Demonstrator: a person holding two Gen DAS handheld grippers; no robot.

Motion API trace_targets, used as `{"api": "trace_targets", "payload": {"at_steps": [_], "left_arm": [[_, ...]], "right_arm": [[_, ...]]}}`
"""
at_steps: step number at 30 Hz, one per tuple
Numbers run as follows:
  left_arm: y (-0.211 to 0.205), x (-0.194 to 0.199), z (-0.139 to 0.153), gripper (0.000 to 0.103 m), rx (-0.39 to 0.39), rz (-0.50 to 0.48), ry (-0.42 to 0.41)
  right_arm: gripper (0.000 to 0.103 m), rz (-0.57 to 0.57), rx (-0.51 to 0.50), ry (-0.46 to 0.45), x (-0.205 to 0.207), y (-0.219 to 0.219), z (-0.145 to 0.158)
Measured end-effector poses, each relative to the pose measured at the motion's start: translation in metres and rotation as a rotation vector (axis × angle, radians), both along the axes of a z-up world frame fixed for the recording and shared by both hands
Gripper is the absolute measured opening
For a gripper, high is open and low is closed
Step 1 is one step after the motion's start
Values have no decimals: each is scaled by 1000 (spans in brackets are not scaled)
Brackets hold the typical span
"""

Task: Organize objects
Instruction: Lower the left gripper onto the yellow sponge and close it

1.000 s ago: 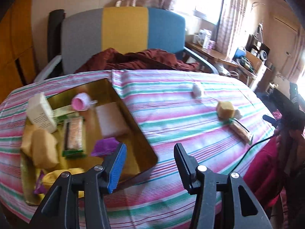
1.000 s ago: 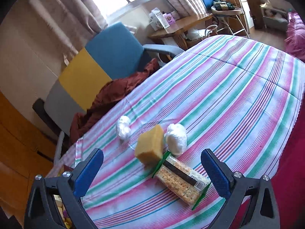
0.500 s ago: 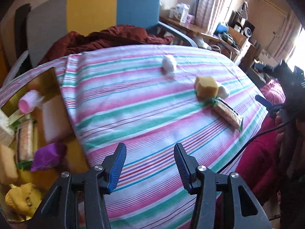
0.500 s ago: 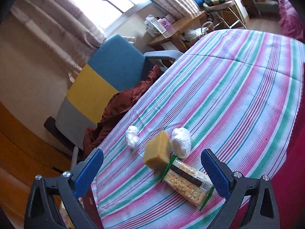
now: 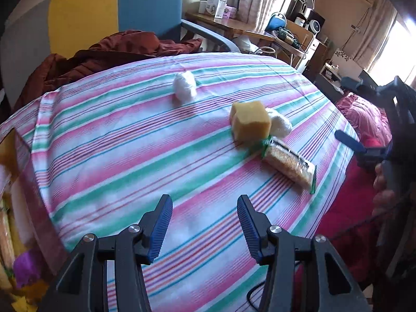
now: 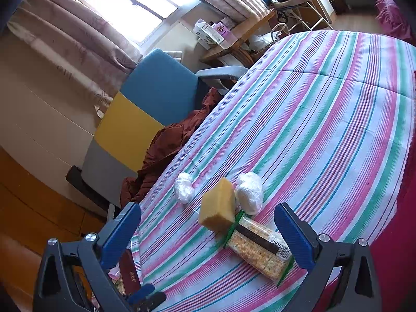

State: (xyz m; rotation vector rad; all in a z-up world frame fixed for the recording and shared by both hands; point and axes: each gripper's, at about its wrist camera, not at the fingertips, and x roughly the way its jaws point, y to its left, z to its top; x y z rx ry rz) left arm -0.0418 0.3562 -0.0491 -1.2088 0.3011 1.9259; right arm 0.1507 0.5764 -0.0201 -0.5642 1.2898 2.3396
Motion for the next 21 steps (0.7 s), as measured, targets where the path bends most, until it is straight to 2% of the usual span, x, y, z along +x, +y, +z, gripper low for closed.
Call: {"api": "trace_targets", "payload": {"at_steps": [9, 13, 18, 21], "left_arm": [[60, -24, 6, 52, 62, -40, -71], [92, -28, 6, 53, 66, -58, -88], [129, -29, 0, 54, 41, -99, -75], [148, -30, -10, 57, -8, -104, -53]], "right_arm": [[103, 19, -27, 13, 0, 1, -3], [103, 28, -44, 19, -2, 3, -4], [103, 37, -63, 30, -2, 4, -7], [103, 46, -76, 37, -3, 5, -9]]}}
